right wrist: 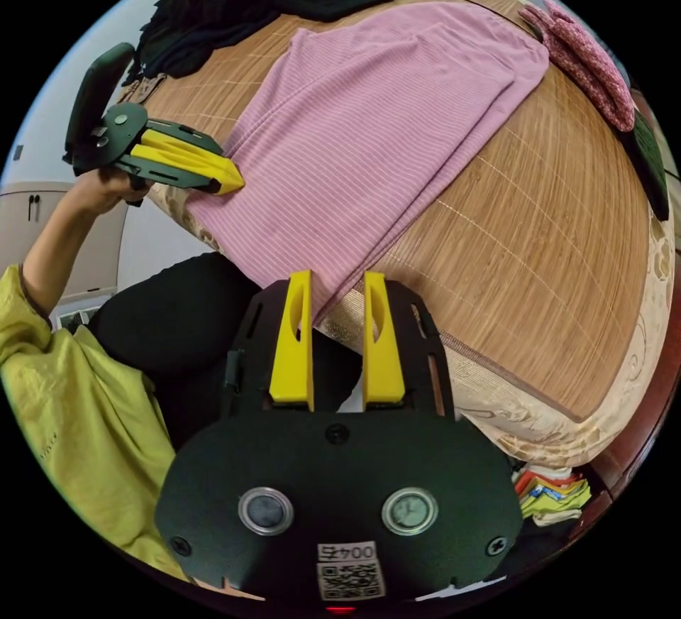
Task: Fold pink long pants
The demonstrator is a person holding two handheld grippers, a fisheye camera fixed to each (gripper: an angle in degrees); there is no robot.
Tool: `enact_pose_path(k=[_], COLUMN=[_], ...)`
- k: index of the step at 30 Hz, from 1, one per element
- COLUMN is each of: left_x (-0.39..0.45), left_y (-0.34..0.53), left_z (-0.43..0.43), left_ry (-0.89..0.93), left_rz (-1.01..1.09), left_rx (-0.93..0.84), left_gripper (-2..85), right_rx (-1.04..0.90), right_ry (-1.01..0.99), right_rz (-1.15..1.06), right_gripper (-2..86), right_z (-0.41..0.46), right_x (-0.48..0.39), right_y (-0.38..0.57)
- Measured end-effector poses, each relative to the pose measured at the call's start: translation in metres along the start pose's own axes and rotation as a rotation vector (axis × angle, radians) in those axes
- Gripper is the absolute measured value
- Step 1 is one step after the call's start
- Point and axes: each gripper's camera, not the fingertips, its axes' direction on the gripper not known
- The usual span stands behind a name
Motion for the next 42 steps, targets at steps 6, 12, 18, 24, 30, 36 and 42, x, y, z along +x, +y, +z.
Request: enact_pose_path(k=[6, 12, 18, 24, 30, 36, 42], left_x=[0.002, 0.009, 0.004, -0.006, -0.014, -0.062, -0.162], left_y=[0.012, 0.025, 0.036, 0.047, 0.061, 0.079, 0.051], left_z=[-0.010, -0.018, -0.025, -0.031, -0.040, -0.102, -0.121], left_ry=[-0.009, -0.060, -0.057, -0.044, -0.027, -0.195, -0.076], left_rz=[-0.002, -0.001, -0.011, -0.011, -0.012, -0.121, -0.291], left_rx=[0.005, 0.019, 0.019, 0.020, 0.043, 0.175, 0.198], left_gripper=[0.8, 0.8, 0.8, 0.8, 0.5, 0.8, 2.4], right_rx=[0.156, 0.350, 0.305, 0.304, 0.339, 0.164, -0.029], right_ry=[-0.113, -0.285, -0.389, -0.246, -0.126, -0.122, -0.032], right_rz=[0.085, 0.224, 0.391, 0.438, 0.417, 0.114, -0.032], right_gripper=[6.9, 11.4, 10.8, 4.1, 4.3, 8.5, 9.3], right_z=[-0.015, -0.043, -0.025, -0.024, -0.048, -0.059, -0.044], right_x=[0.038, 0.086, 0.120, 0.116, 0.102, 0.039, -0.008], right_y=[0.036, 0.030, -0.001, -0.012, -0.018, -0.056, -0.094])
